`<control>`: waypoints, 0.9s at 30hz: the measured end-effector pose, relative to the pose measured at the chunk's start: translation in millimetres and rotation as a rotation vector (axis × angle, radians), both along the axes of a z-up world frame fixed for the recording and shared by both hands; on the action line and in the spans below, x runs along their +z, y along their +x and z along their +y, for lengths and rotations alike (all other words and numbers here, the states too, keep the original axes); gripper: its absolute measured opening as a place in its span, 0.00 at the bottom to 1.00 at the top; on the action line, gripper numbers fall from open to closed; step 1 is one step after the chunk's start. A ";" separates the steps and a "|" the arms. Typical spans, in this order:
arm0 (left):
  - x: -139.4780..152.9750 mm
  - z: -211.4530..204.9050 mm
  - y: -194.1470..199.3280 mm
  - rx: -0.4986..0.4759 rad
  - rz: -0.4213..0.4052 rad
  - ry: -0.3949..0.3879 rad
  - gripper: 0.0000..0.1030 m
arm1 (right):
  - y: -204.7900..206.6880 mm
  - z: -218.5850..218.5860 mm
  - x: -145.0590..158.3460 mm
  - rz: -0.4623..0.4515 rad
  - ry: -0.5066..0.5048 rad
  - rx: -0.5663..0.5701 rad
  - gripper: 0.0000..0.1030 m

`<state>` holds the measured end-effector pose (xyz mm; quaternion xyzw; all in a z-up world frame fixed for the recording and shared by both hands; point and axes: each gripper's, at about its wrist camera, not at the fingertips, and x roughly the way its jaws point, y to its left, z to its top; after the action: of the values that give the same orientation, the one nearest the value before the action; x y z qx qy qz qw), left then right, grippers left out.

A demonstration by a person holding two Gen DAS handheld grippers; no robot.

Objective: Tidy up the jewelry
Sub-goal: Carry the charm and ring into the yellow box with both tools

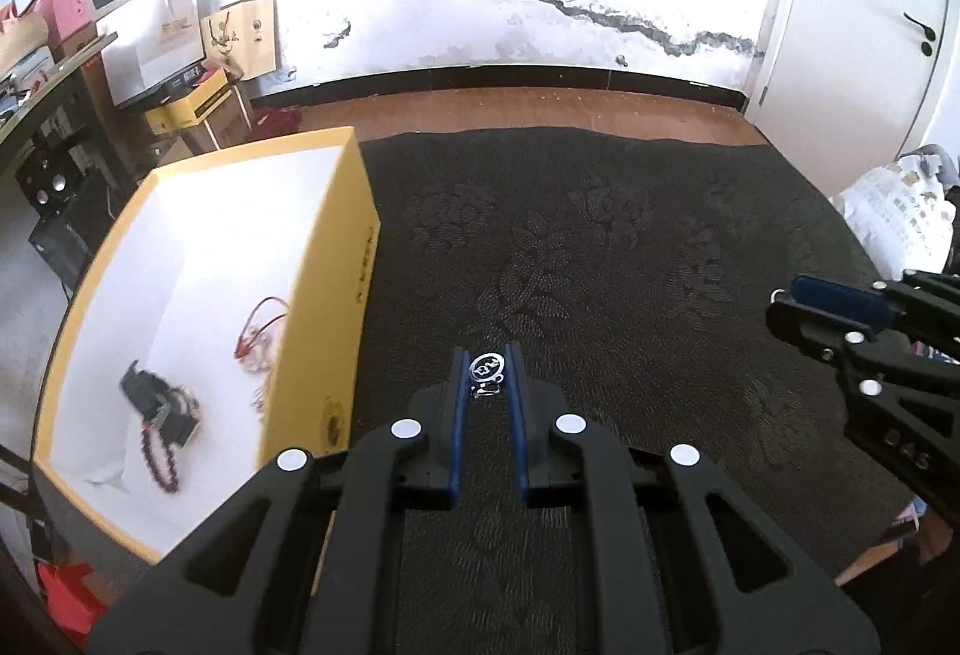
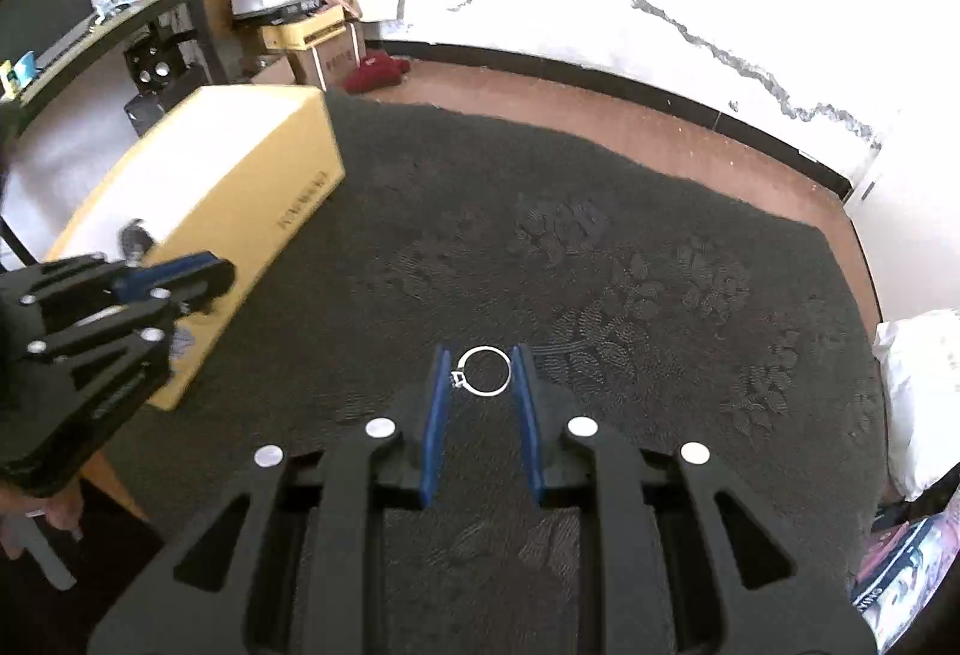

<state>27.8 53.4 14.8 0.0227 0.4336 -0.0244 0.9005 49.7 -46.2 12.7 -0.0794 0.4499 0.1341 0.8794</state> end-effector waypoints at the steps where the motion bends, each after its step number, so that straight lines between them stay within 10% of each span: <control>1: 7.6 3.8 -5.3 0.000 -0.001 0.000 0.12 | -6.2 4.7 9.7 -0.007 0.004 0.007 0.21; 16: 108.4 106.7 -46.6 0.095 0.008 0.004 0.12 | -46.4 122.8 124.4 -0.028 0.093 0.166 0.21; 27: 102.3 196.1 -44.6 0.205 0.054 -0.008 0.12 | -15.9 209.2 116.2 0.062 0.078 0.217 0.21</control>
<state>-16.9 249.4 117.1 -0.0261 0.4577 0.0656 0.8863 33.9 163.0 128.8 -0.0890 0.4599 0.2482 0.8479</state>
